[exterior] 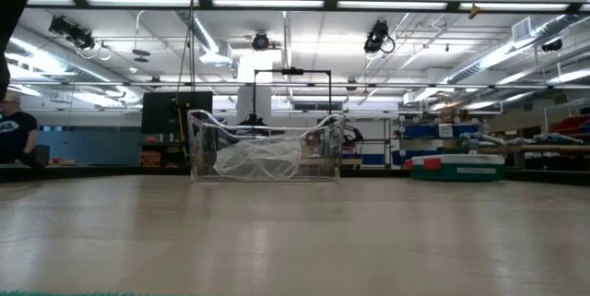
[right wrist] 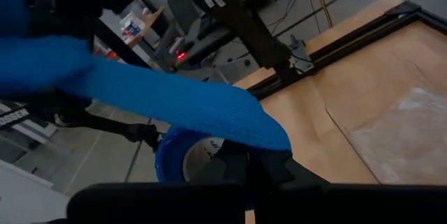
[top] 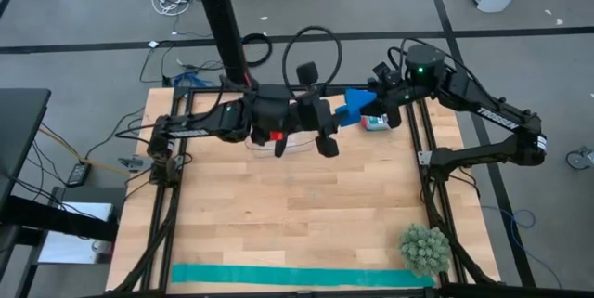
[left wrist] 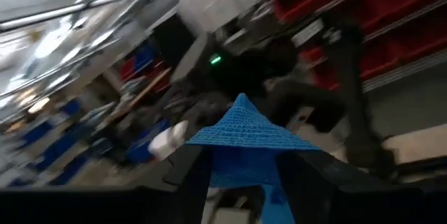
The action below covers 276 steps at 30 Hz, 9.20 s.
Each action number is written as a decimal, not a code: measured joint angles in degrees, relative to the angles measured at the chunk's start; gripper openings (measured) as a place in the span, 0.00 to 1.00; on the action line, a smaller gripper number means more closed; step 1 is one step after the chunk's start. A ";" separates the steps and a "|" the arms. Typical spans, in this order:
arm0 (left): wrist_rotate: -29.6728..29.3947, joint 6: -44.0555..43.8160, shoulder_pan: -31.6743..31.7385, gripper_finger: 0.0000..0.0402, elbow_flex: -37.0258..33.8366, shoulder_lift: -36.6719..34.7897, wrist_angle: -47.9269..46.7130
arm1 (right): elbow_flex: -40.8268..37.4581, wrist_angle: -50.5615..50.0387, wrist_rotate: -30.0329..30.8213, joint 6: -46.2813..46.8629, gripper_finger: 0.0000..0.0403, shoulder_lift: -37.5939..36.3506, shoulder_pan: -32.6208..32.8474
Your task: Roll bandage
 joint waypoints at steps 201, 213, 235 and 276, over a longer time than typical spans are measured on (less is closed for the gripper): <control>10.34 -39.53 12.48 0.02 -6.84 -17.10 -5.77 | -4.39 7.39 -7.04 -13.71 0.00 2.67 5.90; 7.75 -36.52 13.60 0.02 -6.84 -20.26 -4.24 | -4.39 3.13 -4.55 -18.43 0.00 0.71 11.95; 5.02 -34.21 13.62 0.02 -6.84 -23.45 -5.80 | -4.37 6.61 -0.76 -15.43 0.00 -2.39 13.52; 6.63 -32.77 1.86 0.02 -6.84 -21.24 -10.65 | -4.39 6.41 -9.88 18.15 0.00 10.91 -2.53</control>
